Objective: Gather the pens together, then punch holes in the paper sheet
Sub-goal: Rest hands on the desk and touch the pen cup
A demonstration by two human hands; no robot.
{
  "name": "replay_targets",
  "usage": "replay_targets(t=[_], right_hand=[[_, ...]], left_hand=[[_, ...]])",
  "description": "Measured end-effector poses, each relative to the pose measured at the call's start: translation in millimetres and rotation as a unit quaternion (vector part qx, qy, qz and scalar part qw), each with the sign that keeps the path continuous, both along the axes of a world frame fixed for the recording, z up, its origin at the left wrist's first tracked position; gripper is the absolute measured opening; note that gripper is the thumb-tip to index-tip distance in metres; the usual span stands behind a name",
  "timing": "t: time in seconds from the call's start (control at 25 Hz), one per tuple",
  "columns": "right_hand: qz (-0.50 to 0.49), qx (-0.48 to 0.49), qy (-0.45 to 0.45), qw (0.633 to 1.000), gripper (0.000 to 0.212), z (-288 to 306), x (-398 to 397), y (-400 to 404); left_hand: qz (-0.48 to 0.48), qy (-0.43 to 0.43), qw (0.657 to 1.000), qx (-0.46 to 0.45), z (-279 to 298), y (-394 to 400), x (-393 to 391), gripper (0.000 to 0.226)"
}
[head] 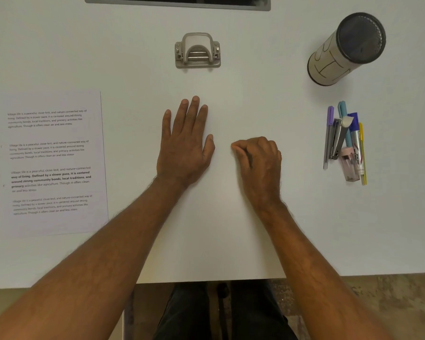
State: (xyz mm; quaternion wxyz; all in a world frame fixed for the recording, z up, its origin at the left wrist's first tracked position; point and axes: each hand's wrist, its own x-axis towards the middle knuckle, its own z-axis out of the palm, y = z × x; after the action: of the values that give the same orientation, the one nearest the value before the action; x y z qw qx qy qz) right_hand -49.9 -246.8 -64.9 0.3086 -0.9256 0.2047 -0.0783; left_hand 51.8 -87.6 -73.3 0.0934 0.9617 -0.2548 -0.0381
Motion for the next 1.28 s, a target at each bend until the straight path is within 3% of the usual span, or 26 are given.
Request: replay_targets(t=[0.2, 0.4, 0.72, 0.8, 1.0, 1.12, 1.28], right_hand=[[0.046, 0.007, 0.023, 0.999, 0.019, 11, -2, -13], [0.044, 0.013, 0.045, 0.998, 0.006, 22, 10, -11], [0.07, -0.137, 0.062, 0.986, 0.021, 12, 9, 6], [0.046, -0.096, 0.064, 0.992, 0.022, 16, 9, 6], [-0.056, 0.11, 0.033, 0.992, 0.02, 28, 8, -14], [-0.098, 0.126, -0.004, 0.987, 0.019, 46, 19, -37], [-0.145, 0.068, -0.085, 0.983, 0.018, 84, 44, -85]], left_hand=[[0.0, 0.0, 1.0, -0.003, 0, 0, 0, 0.065], [0.001, -0.004, 1.0, -0.005, 1, 0, 0, 0.065], [0.001, -0.008, 1.0, -0.007, 0, 0, 0, 0.064], [0.001, -0.003, 1.0, -0.005, 1, 0, 0, 0.065], [0.002, -0.001, 1.0, -0.001, 2, -1, -1, 0.065], [0.002, 0.007, 1.0, 0.0, 3, -1, -1, 0.065], [-0.002, 0.009, 1.0, 0.006, 5, -1, -1, 0.065]])
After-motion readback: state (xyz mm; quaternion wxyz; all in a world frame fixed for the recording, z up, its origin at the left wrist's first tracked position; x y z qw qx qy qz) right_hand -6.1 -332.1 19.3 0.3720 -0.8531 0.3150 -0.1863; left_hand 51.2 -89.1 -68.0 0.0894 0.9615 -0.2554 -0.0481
